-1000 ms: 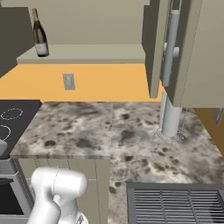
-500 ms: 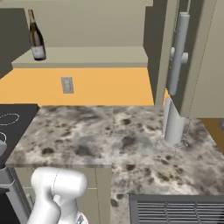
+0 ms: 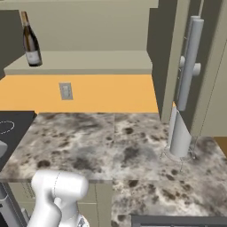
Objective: Open the cabinet directly in front. Then move the wine and the cup to the dining counter with the jar on it.
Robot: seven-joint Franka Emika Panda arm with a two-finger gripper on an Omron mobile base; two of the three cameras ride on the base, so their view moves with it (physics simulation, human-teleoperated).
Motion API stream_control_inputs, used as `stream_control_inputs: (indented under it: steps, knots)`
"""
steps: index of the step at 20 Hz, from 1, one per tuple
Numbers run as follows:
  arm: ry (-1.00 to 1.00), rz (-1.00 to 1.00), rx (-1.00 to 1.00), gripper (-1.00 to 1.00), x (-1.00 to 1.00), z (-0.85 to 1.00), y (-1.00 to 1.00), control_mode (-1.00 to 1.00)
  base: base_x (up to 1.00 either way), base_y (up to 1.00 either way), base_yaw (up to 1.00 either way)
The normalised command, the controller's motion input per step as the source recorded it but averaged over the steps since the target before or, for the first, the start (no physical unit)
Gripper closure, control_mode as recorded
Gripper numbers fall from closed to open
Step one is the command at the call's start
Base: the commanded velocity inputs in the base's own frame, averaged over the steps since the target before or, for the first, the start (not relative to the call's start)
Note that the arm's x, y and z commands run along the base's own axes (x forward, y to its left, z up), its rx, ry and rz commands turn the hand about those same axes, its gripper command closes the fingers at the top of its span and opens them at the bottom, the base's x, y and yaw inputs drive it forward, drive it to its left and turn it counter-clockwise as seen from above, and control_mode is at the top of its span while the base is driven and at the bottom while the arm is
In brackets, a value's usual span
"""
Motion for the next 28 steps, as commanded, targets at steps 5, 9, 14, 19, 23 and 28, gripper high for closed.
stream_control_inputs:
  steps: [5,9,14,19,23,28]
  knots:
    - [0.01,0.00,0.03,-1.00,0.05,0.09,-0.06,-1.00,0.56,-0.04,0.00]
    - [0.00,0.00,0.11,-1.00,0.25,0.82,-0.29,-1.00,0.00,0.00,0.00]
    - [-0.03,0.00,0.04,-1.00,0.21,0.99,-0.19,-1.00,0.00,0.00,0.00]
    - [-0.04,0.02,-0.01,-1.00,0.08,0.62,-0.08,-1.00,0.00,0.00,0.00]
    - [-0.15,0.05,-0.05,-1.00,0.00,0.11,0.00,-1.00,0.00,0.00,0.00]
    - [-0.13,0.12,-0.15,-1.00,0.00,-0.16,0.00,-1.00,0.00,0.00,0.00]
